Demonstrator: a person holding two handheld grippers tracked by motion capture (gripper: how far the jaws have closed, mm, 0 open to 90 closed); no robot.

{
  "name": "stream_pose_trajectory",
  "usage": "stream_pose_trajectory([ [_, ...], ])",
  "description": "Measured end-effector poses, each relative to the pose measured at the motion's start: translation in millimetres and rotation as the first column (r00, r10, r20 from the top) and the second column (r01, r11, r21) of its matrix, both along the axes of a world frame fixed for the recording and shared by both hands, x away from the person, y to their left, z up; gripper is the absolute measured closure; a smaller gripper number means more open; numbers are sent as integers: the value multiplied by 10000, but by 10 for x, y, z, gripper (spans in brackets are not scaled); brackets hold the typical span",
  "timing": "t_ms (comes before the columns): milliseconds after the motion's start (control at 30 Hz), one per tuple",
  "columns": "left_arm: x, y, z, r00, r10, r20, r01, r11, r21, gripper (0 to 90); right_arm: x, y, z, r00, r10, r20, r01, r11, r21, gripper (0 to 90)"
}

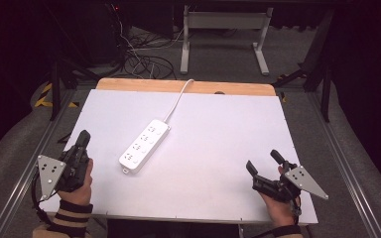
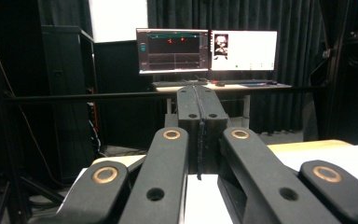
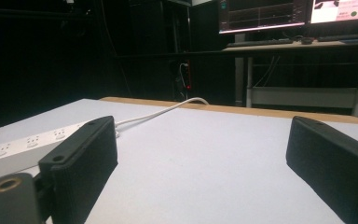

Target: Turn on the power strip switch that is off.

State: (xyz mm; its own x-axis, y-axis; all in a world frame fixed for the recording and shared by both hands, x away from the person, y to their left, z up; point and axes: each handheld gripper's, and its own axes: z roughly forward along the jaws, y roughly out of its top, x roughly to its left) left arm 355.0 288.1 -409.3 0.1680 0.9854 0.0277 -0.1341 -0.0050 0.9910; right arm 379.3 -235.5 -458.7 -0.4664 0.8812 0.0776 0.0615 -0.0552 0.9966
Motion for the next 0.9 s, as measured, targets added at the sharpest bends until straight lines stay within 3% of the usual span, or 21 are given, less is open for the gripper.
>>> stream_pose_trajectory([
  [333, 64, 58, -25, 9996, 170, -220, -172, 9998, -54, 900, 9, 21, -15, 10000, 39, -39, -40, 9999, -108, 92],
  [533, 85, 50, -65, 9996, 125, -245, -119, 9996, 251, 900, 10, 17, -12, 10000, 26, -4, -26, 10000, -73, 91],
  [567, 93, 43, -82, 9998, 68, -203, -61, 9994, 335, 865, 11, 17, -10, 10000, 27, 0, -27, 10000, -68, 92],
  [633, 123, 22, -136, 9999, 160, 11, -161, 9985, 532, 513, 12, 16, -9, 10000, 22, 11, -21, 10000, -69, 92],
  [667, 178, -6, -153, 9981, 610, -125, -606, 9976, 344, 276, 14, 17, -9, 10000, 18, 13, -18, 10000, -71, 92],
  [700, 200, -9, -144, 9968, 729, -314, -720, 9970, 279, 85, 15, 17, -8, 10000, 22, 13, -22, 10000, -70, 92],
  [733, 200, -9, -144, 9968, 729, -314, -720, 9970, 279, 0, 16, 19, -7, 10000, 27, 12, -27, 10000, -64, 92],
  [767, 203, -11, -139, 9969, 726, -301, -723, 9973, 101, 0, 15, 20, -6, 10000, 32, 16, -32, 10000, -65, 91],
  [800, 194, -11, -143, 9963, 856, -25, -856, 9963, -30, 0, 15, 20, -6, 10000, 32, 16, -32, 10000, -65, 91],
  [833, 185, -20, -149, 9935, 1107, 274, -1102, 9937, -193, 3, 16, 19, -4, 10000, 61, 57, -61, 9999, -90, 92],
  [900, 185, -42, -161, 9873, 1503, 507, -1488, 9883, -324, 3, 14, 19, -1, 10000, 58, 57, -58, 10000, -62, 92],
])
